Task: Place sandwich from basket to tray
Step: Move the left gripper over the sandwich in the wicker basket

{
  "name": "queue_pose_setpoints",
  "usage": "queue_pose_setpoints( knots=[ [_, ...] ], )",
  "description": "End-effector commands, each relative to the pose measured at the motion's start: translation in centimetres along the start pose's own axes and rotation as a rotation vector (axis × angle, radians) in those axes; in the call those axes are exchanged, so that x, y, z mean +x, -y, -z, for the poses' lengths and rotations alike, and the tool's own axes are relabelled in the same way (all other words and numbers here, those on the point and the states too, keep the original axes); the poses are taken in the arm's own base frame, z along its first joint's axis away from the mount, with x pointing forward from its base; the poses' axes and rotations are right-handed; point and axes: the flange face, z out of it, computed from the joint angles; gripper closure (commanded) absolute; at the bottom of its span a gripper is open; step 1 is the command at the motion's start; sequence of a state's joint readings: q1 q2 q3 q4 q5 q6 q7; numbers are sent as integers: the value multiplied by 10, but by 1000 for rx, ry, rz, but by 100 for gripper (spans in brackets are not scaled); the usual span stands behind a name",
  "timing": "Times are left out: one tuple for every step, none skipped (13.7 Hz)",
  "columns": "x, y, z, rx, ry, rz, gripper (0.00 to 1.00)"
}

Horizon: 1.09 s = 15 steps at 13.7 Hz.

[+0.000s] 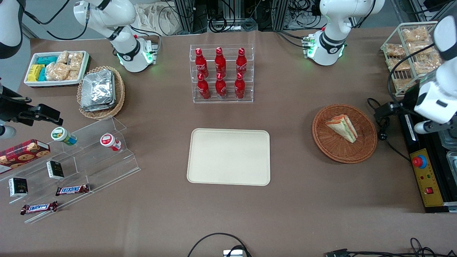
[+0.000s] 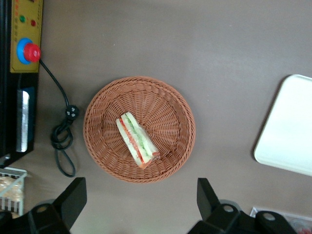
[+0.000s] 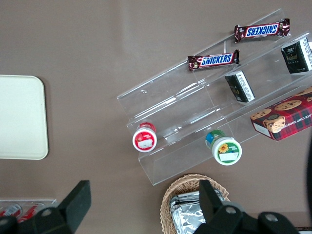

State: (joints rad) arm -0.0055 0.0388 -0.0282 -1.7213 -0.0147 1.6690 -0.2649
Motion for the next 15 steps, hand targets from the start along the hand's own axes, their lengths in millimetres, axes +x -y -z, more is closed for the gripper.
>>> queue_pose_setpoints(
  knots=[
    [-20,3,-43,8,-22,93,0],
    [-24,5,-58,5,-30,128,0],
    [-29,7,-74,3,-34,158,0],
    [-35,9,-90,10,-41,185,0],
    [-40,12,-104,8,-45,222,0],
    [-45,16,-120,8,-47,255,0],
    [-49,17,-132,12,-54,277,0],
    [-51,18,-140,18,-51,301,0],
    [-54,19,-148,26,-45,321,0],
    [-57,20,-156,32,-36,334,0],
    [-60,21,-163,35,-40,350,0],
    [-62,22,-172,40,-43,388,0],
    [-65,21,-181,43,-55,415,0],
    [-69,20,-192,47,-63,433,0],
    [-73,20,-202,43,-71,445,0]
  ],
)
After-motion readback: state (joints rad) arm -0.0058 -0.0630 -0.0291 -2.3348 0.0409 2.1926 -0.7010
